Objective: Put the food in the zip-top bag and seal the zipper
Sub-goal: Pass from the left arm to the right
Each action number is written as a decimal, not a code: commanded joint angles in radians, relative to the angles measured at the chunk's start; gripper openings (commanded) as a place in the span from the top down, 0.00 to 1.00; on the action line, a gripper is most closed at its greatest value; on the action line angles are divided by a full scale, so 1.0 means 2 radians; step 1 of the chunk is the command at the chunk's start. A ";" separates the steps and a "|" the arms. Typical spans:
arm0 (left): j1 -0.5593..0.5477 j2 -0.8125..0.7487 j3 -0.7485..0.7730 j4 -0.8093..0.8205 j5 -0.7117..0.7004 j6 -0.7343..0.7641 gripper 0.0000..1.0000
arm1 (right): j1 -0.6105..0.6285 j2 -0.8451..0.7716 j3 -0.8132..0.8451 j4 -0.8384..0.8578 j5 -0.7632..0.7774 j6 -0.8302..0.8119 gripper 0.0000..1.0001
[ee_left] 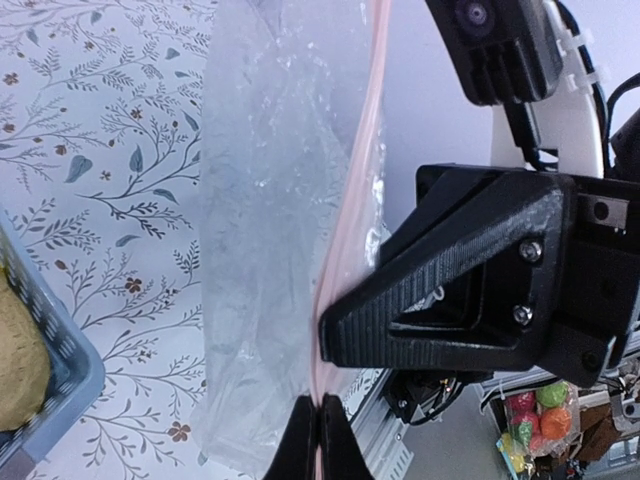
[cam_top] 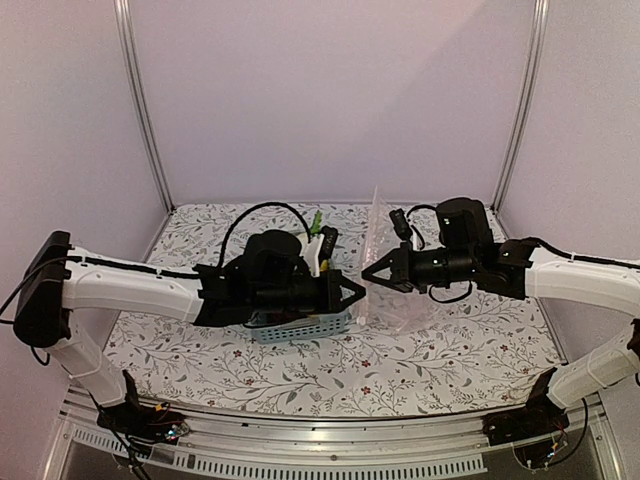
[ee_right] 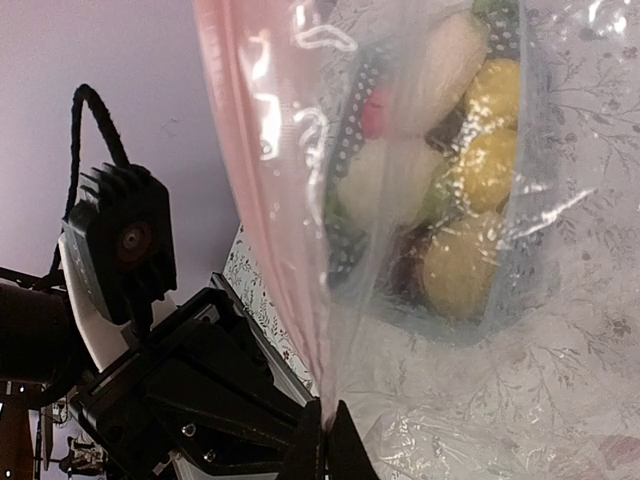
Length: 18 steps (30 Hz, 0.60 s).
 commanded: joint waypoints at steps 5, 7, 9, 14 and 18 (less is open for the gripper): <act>0.013 -0.025 -0.019 0.004 0.004 -0.003 0.88 | 0.003 -0.016 -0.008 0.019 -0.011 -0.002 1.00; 0.018 -0.038 -0.026 0.003 0.001 0.000 0.76 | 0.002 -0.021 -0.011 0.019 -0.020 -0.006 1.00; 0.022 -0.054 -0.036 0.001 -0.001 0.006 0.70 | 0.000 -0.023 -0.012 0.018 -0.042 -0.016 0.99; 0.029 -0.089 -0.027 -0.014 0.028 0.037 0.63 | 0.000 -0.023 -0.008 0.018 -0.142 -0.049 0.98; 0.029 -0.098 -0.005 -0.019 0.084 0.060 0.63 | 0.000 -0.030 -0.006 0.019 -0.197 -0.065 0.98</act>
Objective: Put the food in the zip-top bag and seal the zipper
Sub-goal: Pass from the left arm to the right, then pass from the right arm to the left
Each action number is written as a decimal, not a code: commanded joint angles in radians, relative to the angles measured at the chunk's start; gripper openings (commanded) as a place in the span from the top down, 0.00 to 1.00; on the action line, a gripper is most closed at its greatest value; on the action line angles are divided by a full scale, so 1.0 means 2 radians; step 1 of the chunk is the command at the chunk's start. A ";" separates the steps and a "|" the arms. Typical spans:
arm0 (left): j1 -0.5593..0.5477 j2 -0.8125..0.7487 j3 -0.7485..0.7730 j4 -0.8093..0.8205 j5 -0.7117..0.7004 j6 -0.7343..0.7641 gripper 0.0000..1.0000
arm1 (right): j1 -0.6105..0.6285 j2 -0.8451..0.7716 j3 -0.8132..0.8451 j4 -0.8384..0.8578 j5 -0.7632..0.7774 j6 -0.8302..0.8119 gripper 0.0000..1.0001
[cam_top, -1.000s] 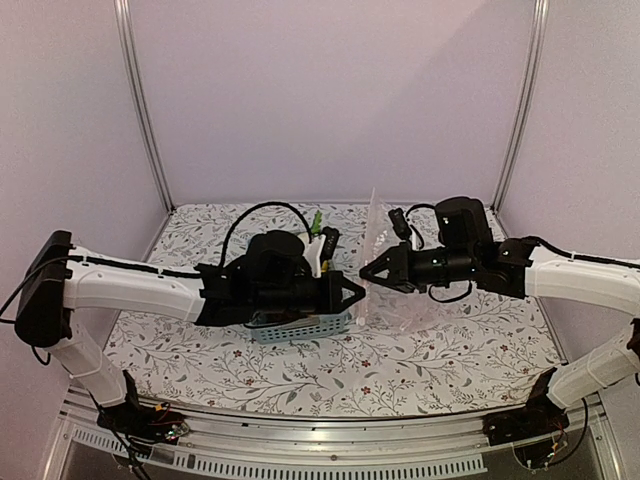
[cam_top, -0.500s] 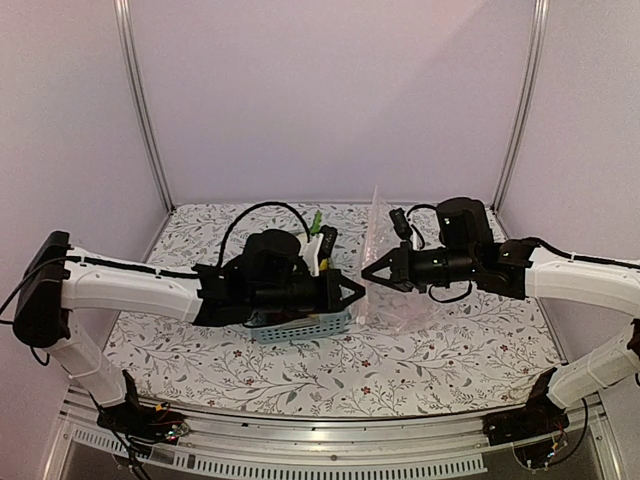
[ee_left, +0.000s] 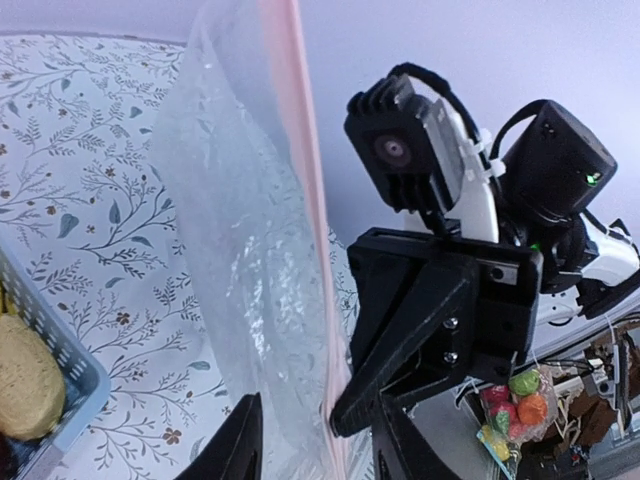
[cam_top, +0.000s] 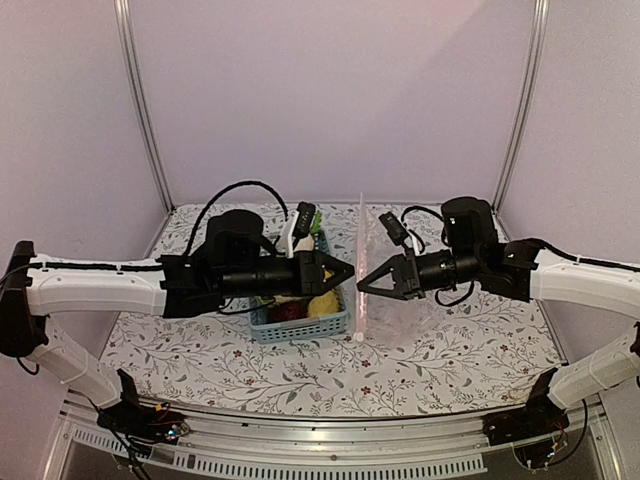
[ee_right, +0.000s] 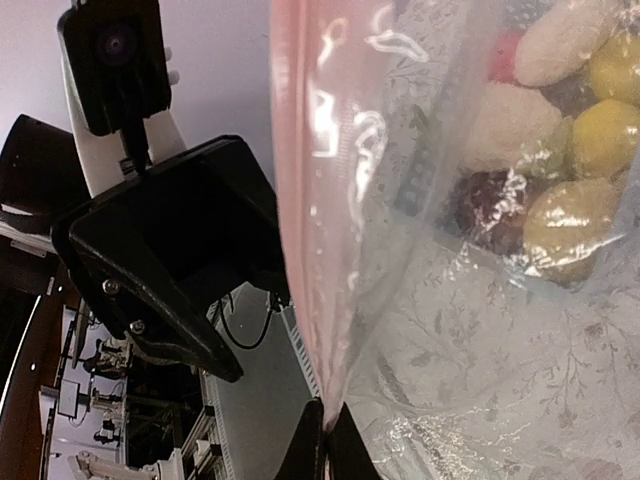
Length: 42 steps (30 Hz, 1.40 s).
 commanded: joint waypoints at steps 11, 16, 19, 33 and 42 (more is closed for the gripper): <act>0.004 -0.019 0.018 0.038 0.125 0.030 0.72 | 0.000 -0.038 0.006 0.011 -0.150 -0.039 0.98; 0.004 -0.016 0.019 0.049 0.130 0.026 0.78 | -0.001 -0.041 0.008 0.011 -0.158 -0.040 0.98; 0.004 -0.013 0.018 0.055 0.131 0.023 0.80 | -0.001 -0.040 0.008 0.011 -0.160 -0.039 0.98; 0.006 -0.026 0.001 0.025 0.089 0.022 0.83 | -0.001 -0.047 0.007 0.016 -0.149 -0.037 0.99; 0.008 -0.051 -0.009 -0.045 0.054 0.002 0.55 | -0.001 -0.048 0.011 0.017 -0.153 -0.036 0.99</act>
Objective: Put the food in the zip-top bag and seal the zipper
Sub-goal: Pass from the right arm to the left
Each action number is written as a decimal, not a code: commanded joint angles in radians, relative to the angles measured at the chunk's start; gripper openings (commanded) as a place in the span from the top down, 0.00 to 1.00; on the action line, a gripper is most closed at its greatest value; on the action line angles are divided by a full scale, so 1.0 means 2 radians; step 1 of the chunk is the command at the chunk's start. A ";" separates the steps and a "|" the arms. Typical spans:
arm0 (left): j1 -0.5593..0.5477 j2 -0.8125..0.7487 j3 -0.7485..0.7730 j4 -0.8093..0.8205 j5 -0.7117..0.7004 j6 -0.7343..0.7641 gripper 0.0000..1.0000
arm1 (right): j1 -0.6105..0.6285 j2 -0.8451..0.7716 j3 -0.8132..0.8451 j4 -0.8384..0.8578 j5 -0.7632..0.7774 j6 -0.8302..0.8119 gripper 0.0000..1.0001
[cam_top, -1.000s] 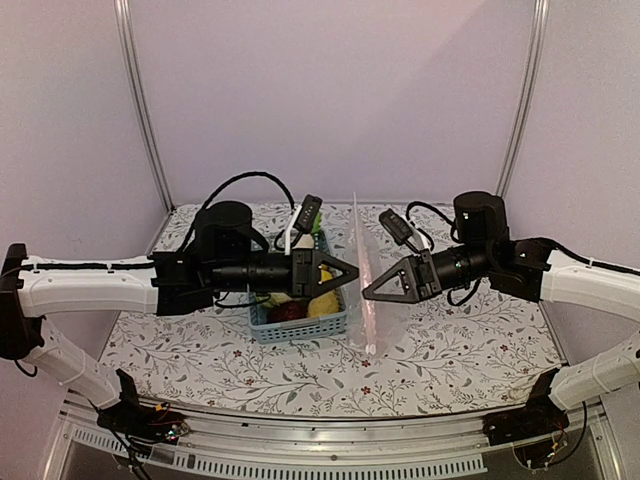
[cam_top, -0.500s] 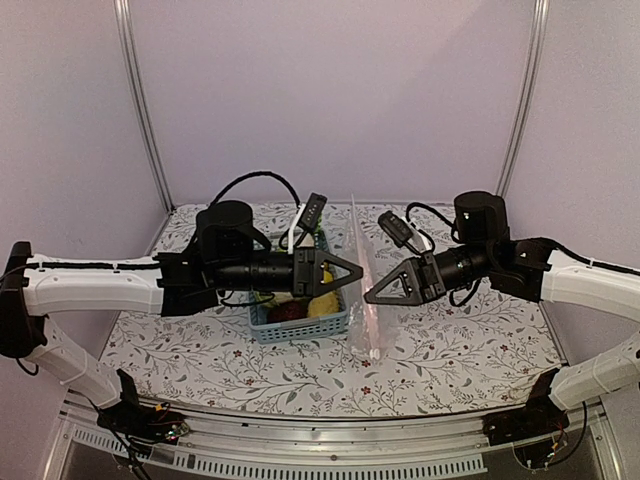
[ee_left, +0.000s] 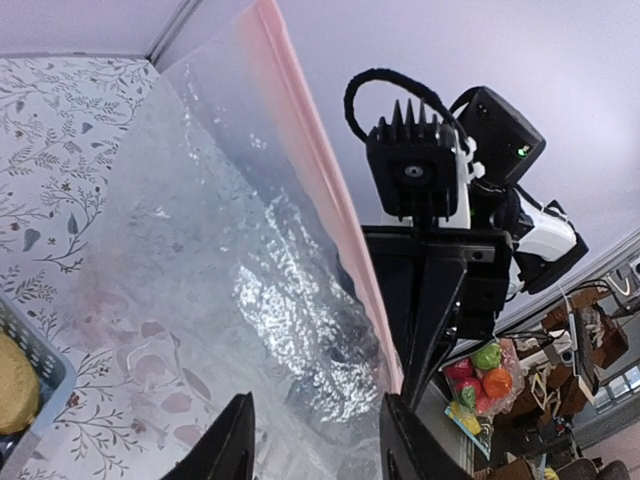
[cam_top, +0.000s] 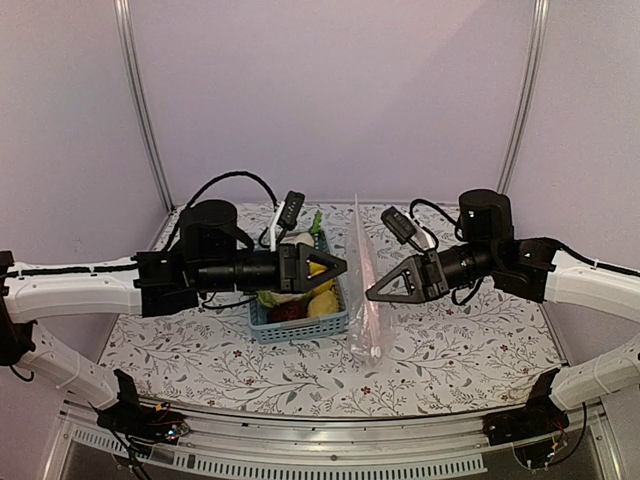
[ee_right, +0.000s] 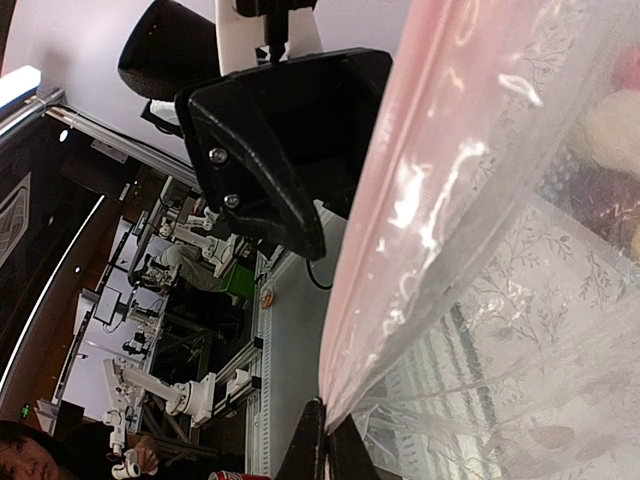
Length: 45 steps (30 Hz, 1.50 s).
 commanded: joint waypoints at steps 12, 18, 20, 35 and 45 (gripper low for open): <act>0.002 0.060 0.008 0.028 0.050 -0.040 0.61 | 0.000 -0.003 0.012 0.009 0.001 -0.001 0.99; 0.004 0.068 -0.008 0.084 0.063 -0.071 0.86 | -0.001 -0.002 0.008 0.009 0.014 -0.001 0.99; 0.008 0.062 -0.020 0.102 0.064 -0.080 0.96 | -0.001 -0.004 0.004 0.008 0.020 -0.001 0.99; 0.039 -0.005 -0.071 0.066 0.024 -0.072 1.00 | -0.035 -0.042 -0.030 0.005 0.052 0.018 0.91; 0.039 0.003 -0.060 0.061 0.025 -0.068 1.00 | -0.004 -0.040 0.019 -0.098 0.109 -0.021 0.63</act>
